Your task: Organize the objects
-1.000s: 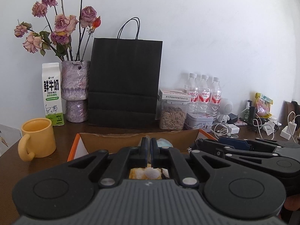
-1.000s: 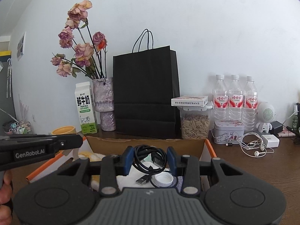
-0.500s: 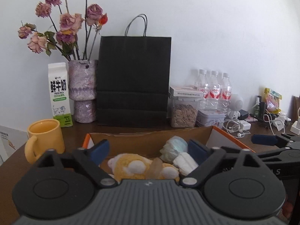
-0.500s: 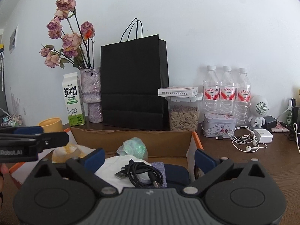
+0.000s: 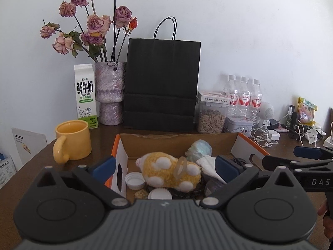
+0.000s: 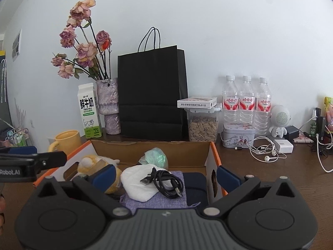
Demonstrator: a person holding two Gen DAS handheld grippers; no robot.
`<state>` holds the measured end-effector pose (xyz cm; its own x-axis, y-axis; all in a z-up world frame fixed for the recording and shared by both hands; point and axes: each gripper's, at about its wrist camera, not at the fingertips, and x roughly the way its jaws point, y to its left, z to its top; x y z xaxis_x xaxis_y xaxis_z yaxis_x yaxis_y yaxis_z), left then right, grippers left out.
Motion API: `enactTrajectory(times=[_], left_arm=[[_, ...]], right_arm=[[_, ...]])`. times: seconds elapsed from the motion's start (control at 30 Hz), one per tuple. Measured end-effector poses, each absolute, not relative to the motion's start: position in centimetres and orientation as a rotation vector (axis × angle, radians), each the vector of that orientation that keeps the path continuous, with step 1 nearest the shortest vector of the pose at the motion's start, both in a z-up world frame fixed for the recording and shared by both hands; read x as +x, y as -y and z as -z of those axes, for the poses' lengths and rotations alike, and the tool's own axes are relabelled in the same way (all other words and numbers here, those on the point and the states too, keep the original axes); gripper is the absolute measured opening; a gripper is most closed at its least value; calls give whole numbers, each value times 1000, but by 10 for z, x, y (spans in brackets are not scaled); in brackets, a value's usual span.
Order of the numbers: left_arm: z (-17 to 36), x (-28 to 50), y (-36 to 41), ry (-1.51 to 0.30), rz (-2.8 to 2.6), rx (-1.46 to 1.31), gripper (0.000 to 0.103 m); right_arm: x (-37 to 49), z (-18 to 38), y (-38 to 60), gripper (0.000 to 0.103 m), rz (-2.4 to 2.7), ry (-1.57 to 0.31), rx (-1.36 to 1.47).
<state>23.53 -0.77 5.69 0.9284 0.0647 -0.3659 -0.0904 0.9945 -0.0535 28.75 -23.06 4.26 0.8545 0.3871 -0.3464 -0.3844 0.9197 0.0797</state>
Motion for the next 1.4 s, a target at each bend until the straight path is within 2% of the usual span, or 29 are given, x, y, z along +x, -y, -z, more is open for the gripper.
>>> enactTrajectory(times=[0.47,0.87,1.4], left_arm=[[-47,160,21,-561,-81,-79,103],[-41,133,17,-597,-103,-117,103],[-42,131,18,-597,-99,-119,103]], right_arm=[[219,-36,247,103,-437,-540,-3],[186,-33,248,103,-436,-569,-25],[184,-35,249,103,-434,-566,-23]])
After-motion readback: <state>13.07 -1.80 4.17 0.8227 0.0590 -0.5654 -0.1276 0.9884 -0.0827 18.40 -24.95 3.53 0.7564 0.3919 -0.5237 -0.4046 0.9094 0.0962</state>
